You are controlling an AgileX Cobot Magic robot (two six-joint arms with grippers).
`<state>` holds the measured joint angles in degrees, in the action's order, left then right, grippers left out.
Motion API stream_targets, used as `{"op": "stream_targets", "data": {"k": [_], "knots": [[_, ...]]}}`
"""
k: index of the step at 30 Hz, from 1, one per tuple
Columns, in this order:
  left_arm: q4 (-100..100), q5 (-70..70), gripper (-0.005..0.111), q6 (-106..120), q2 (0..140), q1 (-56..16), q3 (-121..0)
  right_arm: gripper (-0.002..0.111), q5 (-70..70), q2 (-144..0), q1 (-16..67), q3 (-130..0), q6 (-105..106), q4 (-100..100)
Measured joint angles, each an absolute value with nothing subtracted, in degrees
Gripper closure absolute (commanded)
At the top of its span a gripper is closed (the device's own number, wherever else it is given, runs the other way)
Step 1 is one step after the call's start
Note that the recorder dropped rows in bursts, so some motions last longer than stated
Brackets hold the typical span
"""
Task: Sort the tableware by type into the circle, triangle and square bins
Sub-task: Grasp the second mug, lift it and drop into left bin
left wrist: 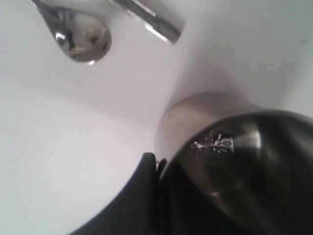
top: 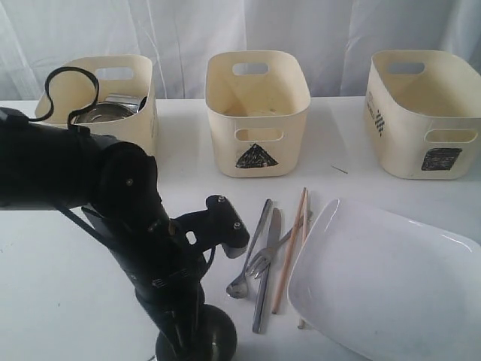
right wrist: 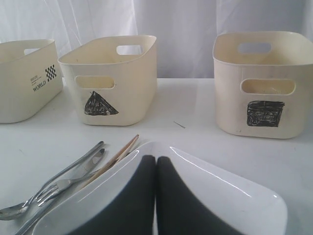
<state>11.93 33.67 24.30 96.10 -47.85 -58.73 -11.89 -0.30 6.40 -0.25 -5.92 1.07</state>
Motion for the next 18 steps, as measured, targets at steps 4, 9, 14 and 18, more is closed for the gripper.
{"op": "stream_targets", "data": {"k": [4, 9, 14, 18], "knots": [[1.41, 37.31, 0.107, 17.97, 93.71, -47.85, -58.73, 0.108, -11.89, -0.30, 6.40, -0.25, -5.92, 1.07], [-21.07, 38.91, 0.107, 3.76, 86.74, -47.85, -60.60, 0.108, -11.89, -0.30, 6.40, -0.25, -5.92, 1.07], [-37.98, 38.80, 0.107, -9.55, 81.77, -44.57, -65.76, 0.108, -11.89, -0.30, 6.40, -0.25, -5.92, 1.07], [-40.58, 34.18, 0.107, -12.34, 80.81, -36.45, -70.95, 0.108, -11.89, -0.30, 6.40, -0.25, -5.92, 1.07]]}}
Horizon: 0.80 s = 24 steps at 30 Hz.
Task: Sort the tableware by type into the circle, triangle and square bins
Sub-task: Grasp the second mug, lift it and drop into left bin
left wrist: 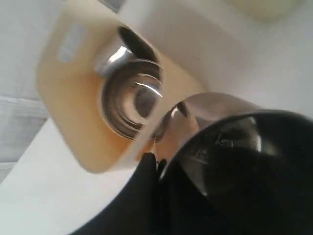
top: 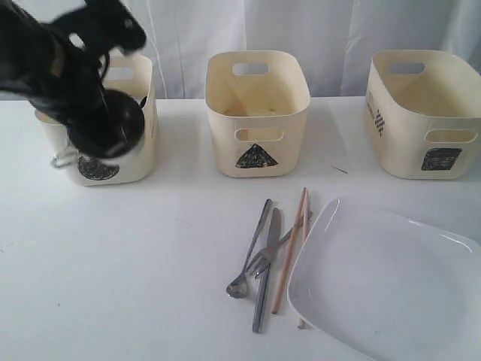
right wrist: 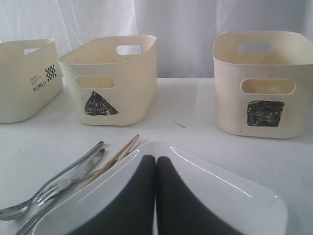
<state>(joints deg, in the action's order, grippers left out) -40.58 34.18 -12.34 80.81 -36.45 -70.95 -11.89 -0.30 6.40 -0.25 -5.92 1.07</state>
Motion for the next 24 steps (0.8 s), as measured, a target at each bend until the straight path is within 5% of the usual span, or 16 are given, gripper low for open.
{"op": "stream_targets", "data": {"k": [11, 24], "knots": [[-37.16, 19.42, 0.107, -14.97, 90.04, -15.26, -82.69, 0.108, -11.89, -0.30, 6.40, -0.25, -6.03, 1.17], [-28.85, 15.11, 0.105, -16.06, 107.33, -13.44, -88.70, 0.108, -11.89, -0.30, 6.40, -0.25, -6.03, 1.17]]}}
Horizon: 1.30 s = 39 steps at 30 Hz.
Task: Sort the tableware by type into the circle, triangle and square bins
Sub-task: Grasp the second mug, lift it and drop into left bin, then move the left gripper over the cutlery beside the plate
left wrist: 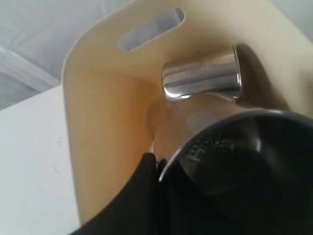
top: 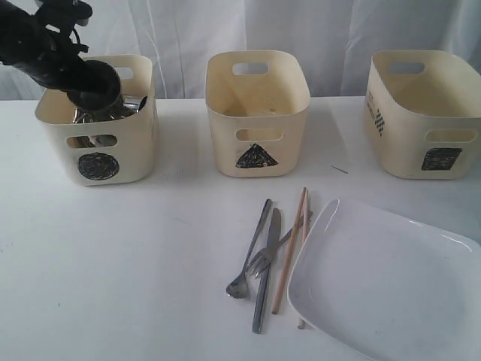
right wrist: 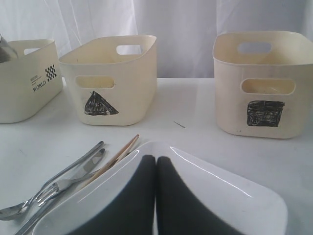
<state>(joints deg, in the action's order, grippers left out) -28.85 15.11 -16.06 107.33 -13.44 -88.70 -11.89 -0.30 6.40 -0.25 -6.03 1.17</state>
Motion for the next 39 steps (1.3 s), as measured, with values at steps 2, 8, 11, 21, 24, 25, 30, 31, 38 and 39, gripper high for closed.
{"op": "stream_targets", "data": {"k": [2, 8, 11, 21, 24, 25, 30, 31, 38, 39], "knots": [[-28.00, 16.60, 0.091, -15.11, 107.71, -13.44, -88.70, 0.108, -11.89, -0.30, 6.40, -0.25, -6.03, 1.17], [-24.52, 19.72, 0.071, -13.17, 107.72, -13.39, -88.94, 0.108, -11.89, -0.30, 6.40, -0.25, -6.03, 1.17], [-18.62, 21.21, 0.071, -9.35, 106.30, -13.39, -89.05, 0.108, -11.89, -0.30, 6.40, -0.25, -6.03, 1.17], [1.04, 28.21, 0.071, 11.76, 96.89, -18.78, -89.05, 0.108, -11.89, -0.30, 6.40, -0.25, -6.03, 1.17], [3.52, 31.01, 0.071, 15.18, 95.41, -22.64, -89.05, 0.108, -11.89, -0.30, 6.40, -0.25, -6.03, 1.17], [4.10, 31.98, 0.071, 15.66, 95.28, -24.36, -89.05, 0.108, -11.89, -0.30, 6.40, -0.25, -6.03, 1.17], [4.87, 34.77, 0.067, 16.55, 95.98, -30.20, -89.05, 0.108, -11.89, -0.30, 6.40, -0.25, -6.03, 1.17], [4.99, 35.35, 0.065, 16.58, 96.58, -31.39, -89.05, 0.108, -11.89, -0.30, 6.40, -0.25, -6.03, 1.17], [6.99, 37.71, 0.055, 16.70, 102.10, -34.23, -89.05, 0.108, -11.89, -0.30, 6.40, -0.25, -6.03, 1.17], [7.49, 37.75, 0.055, 16.70, 102.93, -34.63, -89.05, 0.108, -11.89, -0.30, 6.40, -0.25, -6.03, 1.17]]}}
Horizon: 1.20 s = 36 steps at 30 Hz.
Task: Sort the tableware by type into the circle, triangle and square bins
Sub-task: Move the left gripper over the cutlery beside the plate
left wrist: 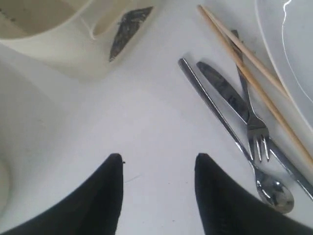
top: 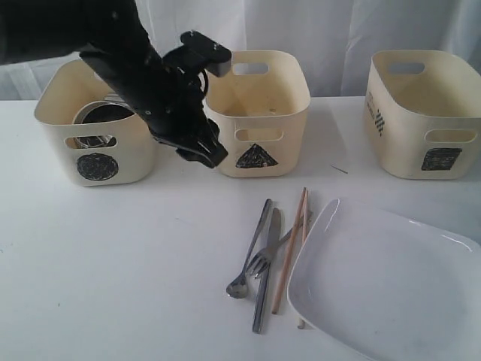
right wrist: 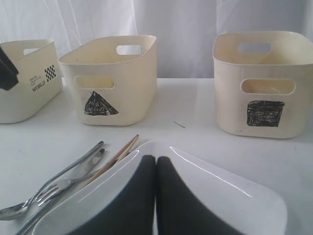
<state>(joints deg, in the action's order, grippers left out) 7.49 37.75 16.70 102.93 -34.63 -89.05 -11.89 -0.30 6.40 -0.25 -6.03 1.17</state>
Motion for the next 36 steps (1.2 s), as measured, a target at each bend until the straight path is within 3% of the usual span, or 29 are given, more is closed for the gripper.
{"op": "stream_targets", "data": {"k": [15, 36], "knots": [[13.38, 36.81, 0.055, 15.47, 111.28, -39.61, -89.14, 0.108, -11.89, -0.30, 6.40, -0.25, -6.03, 1.17], [15.43, 29.43, 0.055, 10.36, 117.39, -39.83, -89.14, 0.108, -11.89, -0.30, 6.40, -0.25, -6.03, 1.17]]}}
